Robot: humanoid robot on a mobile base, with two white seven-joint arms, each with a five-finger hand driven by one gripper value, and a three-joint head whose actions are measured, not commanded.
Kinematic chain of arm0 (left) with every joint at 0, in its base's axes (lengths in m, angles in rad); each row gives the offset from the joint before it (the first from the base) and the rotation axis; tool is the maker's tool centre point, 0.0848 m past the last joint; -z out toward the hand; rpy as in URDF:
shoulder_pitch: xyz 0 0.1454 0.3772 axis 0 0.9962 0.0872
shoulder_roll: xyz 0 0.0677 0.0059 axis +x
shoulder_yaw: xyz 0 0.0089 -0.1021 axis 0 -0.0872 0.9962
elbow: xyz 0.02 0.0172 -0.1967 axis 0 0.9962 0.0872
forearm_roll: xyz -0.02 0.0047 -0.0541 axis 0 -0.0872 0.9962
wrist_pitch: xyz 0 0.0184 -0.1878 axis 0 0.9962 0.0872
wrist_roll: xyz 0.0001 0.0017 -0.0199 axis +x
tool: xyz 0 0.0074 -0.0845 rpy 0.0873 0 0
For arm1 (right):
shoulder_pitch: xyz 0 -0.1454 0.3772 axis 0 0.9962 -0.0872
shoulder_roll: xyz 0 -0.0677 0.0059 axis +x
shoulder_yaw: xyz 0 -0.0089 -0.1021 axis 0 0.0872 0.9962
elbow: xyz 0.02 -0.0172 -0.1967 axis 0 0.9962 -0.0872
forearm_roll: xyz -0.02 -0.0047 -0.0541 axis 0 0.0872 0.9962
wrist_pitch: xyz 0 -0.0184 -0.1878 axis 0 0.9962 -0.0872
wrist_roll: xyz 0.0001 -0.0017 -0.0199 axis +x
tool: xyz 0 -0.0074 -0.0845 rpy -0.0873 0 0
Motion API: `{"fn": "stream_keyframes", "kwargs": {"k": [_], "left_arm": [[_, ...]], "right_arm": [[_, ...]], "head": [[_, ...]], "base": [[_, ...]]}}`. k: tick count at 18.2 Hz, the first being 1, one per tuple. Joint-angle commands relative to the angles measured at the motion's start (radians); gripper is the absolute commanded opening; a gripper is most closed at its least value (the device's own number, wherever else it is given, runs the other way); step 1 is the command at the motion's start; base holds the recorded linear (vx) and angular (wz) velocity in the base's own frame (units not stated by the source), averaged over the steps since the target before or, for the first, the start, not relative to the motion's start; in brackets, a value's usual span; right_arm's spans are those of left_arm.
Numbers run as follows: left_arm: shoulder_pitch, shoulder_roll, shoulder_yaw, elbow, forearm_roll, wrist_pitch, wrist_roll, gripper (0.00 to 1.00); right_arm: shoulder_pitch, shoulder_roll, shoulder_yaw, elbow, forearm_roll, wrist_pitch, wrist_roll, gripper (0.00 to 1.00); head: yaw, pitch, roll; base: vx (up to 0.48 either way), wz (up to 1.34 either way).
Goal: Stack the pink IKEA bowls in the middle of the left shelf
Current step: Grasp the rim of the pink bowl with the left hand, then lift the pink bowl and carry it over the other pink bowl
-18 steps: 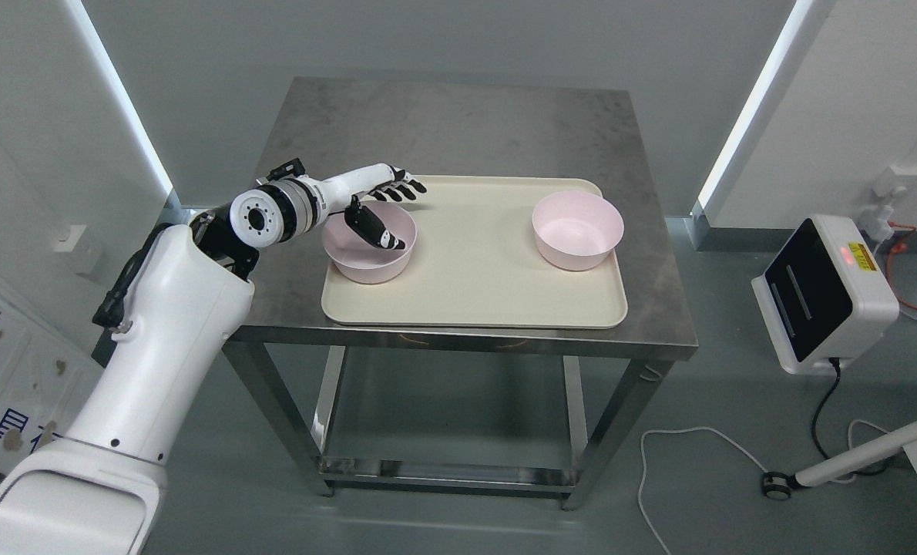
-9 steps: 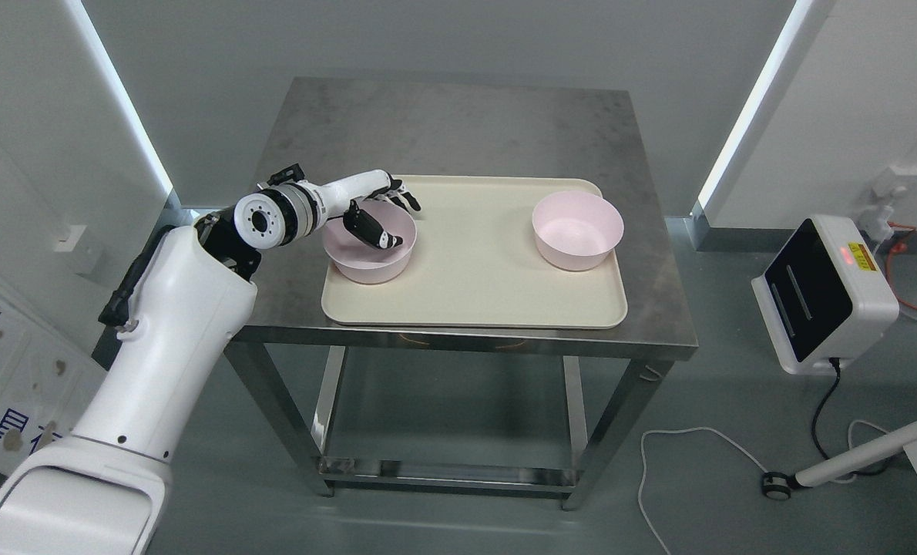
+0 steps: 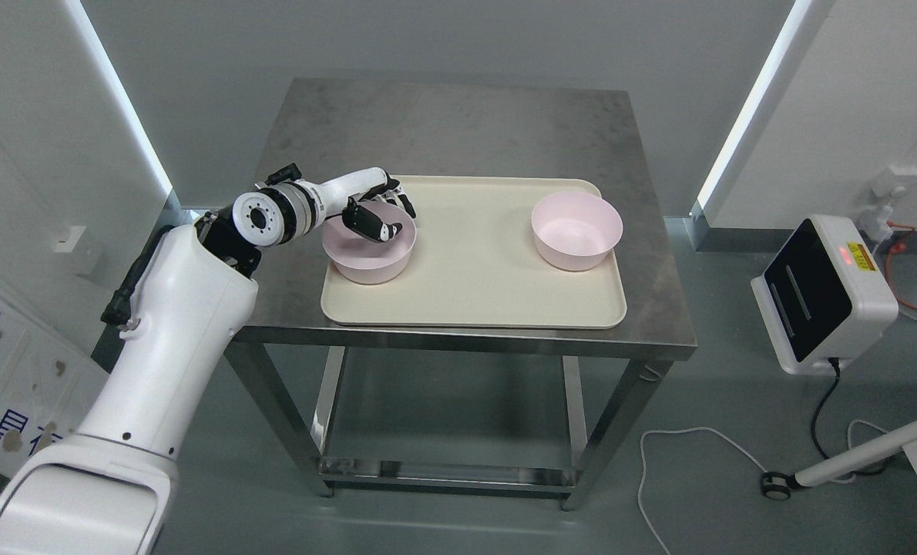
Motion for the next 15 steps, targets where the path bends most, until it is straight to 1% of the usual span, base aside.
{"fn": "stream_keyframes", "kwargs": {"k": [1,2,4,6,7,8,10,11,13,15], "left_arm": [[0.007,-0.03,0.046,0.03,0.0,-0.02,0.0,0.04],[0.008,-0.036,0.048,0.031,0.0,-0.025,0.006,0.01],[0.009,-0.037,0.065,0.04,0.0,-0.029,0.014,0.01],[-0.013,-0.056,0.101,0.03,0.008,-0.029,0.013,0.0],[-0.052,-0.073,0.123,0.02,0.011,-0.026,0.009,0.0],[-0.117,-0.111,0.143,0.013,0.011,-0.017,0.005,0.0],[-0.22,-0.121,0.14,0.014,0.011,-0.008,-0.007,0.01],[-0.263,-0.121,0.099,0.014,0.037,0.006,-0.01,0.01],[-0.281,-0.121,-0.123,0.007,0.194,0.015,0.005,0.01],[-0.281,-0.121,-0.304,-0.033,0.313,0.021,0.051,0.01]], "right_arm": [[0.002,-0.017,-0.011,-0.034,0.0,0.0,0.0,1.0],[0.002,-0.017,-0.011,-0.034,0.0,0.0,0.0,1.0],[0.002,-0.017,-0.011,-0.034,0.0,0.0,0.0,1.0],[0.003,-0.017,-0.011,-0.034,0.0,0.0,0.0,1.0],[0.003,-0.017,-0.011,-0.034,0.0,0.0,0.0,1.0],[0.003,-0.017,-0.011,-0.034,0.0,0.0,0.0,1.0],[0.002,-0.017,-0.011,-0.034,0.0,0.0,0.0,1.0],[0.002,-0.017,-0.011,-0.034,0.0,0.0,0.0,1.0],[0.002,-0.017,-0.011,-0.034,0.0,0.0,0.0,1.0],[0.002,-0.017,-0.011,-0.034,0.0,0.0,0.0,1.0]], "head": [[0.0,0.0,0.0],[0.0,0.0,0.0],[0.0,0.0,0.0],[0.0,0.0,0.0],[0.0,0.0,0.0],[0.0,0.0,0.0],[0.0,0.0,0.0],[0.0,0.0,0.0],[0.0,0.0,0.0],[0.0,0.0,0.0]], "base": [[0.0,0.0],[0.0,0.0],[0.0,0.0],[0.0,0.01],[0.0,0.01],[0.0,0.0],[0.0,0.0],[0.0,0.0],[0.003,-0.02],[0.001,0.01]]}}
